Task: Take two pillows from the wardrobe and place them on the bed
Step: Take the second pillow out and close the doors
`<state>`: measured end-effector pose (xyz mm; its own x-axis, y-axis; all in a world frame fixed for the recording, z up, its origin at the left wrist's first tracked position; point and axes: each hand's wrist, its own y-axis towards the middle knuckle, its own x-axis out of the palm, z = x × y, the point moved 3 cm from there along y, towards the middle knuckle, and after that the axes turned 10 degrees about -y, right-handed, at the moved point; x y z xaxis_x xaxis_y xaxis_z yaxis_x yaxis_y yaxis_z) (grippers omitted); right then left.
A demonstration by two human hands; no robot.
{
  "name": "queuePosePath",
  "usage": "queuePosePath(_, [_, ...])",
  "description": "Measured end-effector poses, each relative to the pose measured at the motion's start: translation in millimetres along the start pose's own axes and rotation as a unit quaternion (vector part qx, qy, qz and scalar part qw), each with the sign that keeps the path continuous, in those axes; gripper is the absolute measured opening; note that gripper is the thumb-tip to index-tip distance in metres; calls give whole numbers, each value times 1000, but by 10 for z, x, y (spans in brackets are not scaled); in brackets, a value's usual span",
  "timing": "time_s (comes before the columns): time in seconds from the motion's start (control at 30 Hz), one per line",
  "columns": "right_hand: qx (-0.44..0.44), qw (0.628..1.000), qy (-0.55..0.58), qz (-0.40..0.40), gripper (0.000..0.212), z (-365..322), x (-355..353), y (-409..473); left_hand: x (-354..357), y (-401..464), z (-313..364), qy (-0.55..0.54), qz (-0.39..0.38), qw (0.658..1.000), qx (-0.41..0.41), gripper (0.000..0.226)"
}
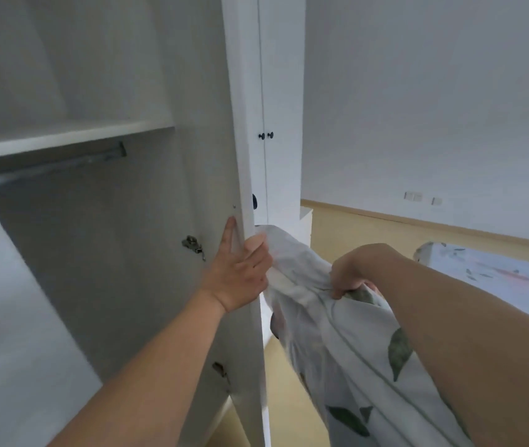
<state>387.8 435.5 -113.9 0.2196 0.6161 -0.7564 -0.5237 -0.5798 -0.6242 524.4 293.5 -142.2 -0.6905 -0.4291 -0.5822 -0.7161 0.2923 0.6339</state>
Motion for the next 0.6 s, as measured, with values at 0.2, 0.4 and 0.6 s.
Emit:
queuePosePath(0.2, [-14, 988, -152, 33, 50, -475, -90, 253, -210, -594, -259, 55, -16, 998, -36, 52])
queuePosePath(0.4, [-35, 987, -154, 16, 48, -1041, -256, 335, -506, -1137, -604, 85, -136, 975, -155, 66])
queuePosePath(0.6, [-61, 988, -138, 33, 55, -1552, -471, 286, -830, -1706, -1026, 174, -259, 875, -370, 80])
